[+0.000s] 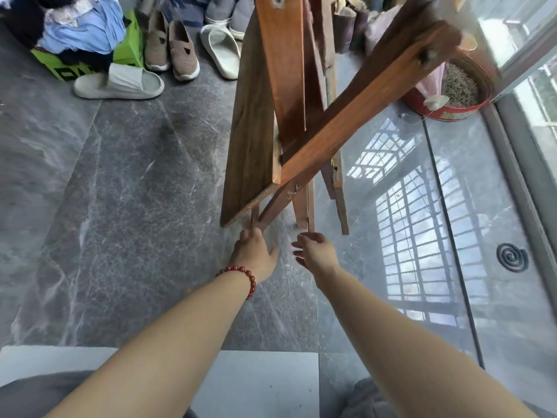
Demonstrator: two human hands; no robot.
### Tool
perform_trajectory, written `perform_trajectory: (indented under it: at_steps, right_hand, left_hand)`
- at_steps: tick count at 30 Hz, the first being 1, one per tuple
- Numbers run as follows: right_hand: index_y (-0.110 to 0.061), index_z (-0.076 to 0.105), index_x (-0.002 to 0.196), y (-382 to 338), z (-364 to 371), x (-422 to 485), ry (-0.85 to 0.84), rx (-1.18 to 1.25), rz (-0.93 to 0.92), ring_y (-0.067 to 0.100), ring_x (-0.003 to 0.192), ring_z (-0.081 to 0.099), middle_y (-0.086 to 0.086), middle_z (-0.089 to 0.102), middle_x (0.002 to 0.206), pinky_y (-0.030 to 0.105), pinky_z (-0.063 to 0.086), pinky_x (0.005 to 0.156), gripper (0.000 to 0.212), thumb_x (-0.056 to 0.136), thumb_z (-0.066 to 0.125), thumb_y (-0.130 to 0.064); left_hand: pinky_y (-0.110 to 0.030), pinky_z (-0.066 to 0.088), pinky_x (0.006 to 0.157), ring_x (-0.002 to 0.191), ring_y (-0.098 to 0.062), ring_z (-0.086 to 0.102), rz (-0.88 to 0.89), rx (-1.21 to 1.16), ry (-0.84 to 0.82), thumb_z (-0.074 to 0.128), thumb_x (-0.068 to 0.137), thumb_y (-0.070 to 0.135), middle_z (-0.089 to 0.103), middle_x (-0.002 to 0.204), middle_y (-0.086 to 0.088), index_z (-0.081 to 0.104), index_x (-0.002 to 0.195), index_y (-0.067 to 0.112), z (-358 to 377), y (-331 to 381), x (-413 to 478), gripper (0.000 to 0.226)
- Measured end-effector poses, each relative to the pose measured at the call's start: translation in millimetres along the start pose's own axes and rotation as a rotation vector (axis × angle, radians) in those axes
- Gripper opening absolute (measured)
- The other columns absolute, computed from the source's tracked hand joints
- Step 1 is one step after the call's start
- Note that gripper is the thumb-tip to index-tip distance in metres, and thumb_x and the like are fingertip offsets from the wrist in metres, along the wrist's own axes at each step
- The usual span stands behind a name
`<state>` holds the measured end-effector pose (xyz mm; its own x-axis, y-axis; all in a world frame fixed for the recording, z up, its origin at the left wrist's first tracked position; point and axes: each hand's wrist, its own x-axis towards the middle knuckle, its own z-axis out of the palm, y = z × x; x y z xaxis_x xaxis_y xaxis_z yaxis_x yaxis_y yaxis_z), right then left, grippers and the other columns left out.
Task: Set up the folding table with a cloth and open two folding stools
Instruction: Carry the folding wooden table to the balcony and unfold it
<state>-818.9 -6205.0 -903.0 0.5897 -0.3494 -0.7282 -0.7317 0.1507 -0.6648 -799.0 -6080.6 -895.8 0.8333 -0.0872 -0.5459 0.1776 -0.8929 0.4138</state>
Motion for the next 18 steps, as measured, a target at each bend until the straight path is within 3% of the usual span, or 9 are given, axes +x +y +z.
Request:
perform_trajectory:
  at_steps: [7, 13, 15, 18]
  right_hand:
    - [-0.012, 0.054, 0.103, -61, -18, -78, -0.01, -0.068, 0.004, 0.02, 0.082, 0.062, 0.003, 0.065, 0.089, 0.038, 0.053, 0.087, 0.01, 0.096, 0.049, -0.017]
    - [-0.01, 0.056, 0.113, -106, -22, -130, -0.035, -0.043, 0.071, 0.021, 0.091, 0.066, 0.007, 0.066, 0.102, 0.027, 0.055, 0.079, 0.02, 0.096, 0.049, -0.018]
    - [-0.009, 0.056, 0.115, -120, -24, -141, -0.037, 0.018, 0.114, 0.021, 0.091, 0.066, 0.007, 0.066, 0.102, 0.025, 0.054, 0.076, 0.022, 0.097, 0.047, -0.017]
    - [-0.005, 0.055, 0.115, -140, -28, -152, -0.038, 0.235, 0.189, 0.021, 0.088, 0.065, 0.009, 0.066, 0.098, 0.026, 0.054, 0.079, 0.022, 0.098, 0.045, -0.013]
  left_hand:
    - [-0.038, 0.039, 0.102, 0.13, -0.031, 0.04, -0.041, 0.004, -0.078, 0.051, 0.093, 0.036, 0.032, 0.144, -0.016, 0.026, 0.143, 0.004, -65, 42, -56, 0.064]
    - [-0.031, 0.042, 0.095, 0.129, -0.025, 0.043, -0.127, -0.271, -0.124, 0.048, 0.096, 0.033, 0.032, 0.148, -0.007, 0.027, 0.144, 0.01, -123, 82, -93, 0.057]
    - [-0.03, 0.043, 0.088, 0.122, -0.026, 0.049, -0.213, -0.435, -0.138, 0.047, 0.096, 0.026, 0.044, 0.139, -0.007, 0.035, 0.138, 0.012, -140, 92, -100, 0.045]
    - [-0.034, 0.044, 0.08, 0.096, -0.025, 0.056, -0.33, -0.674, -0.135, 0.044, 0.096, 0.016, 0.057, 0.107, -0.01, 0.054, 0.112, 0.01, -159, 103, -103, 0.02]
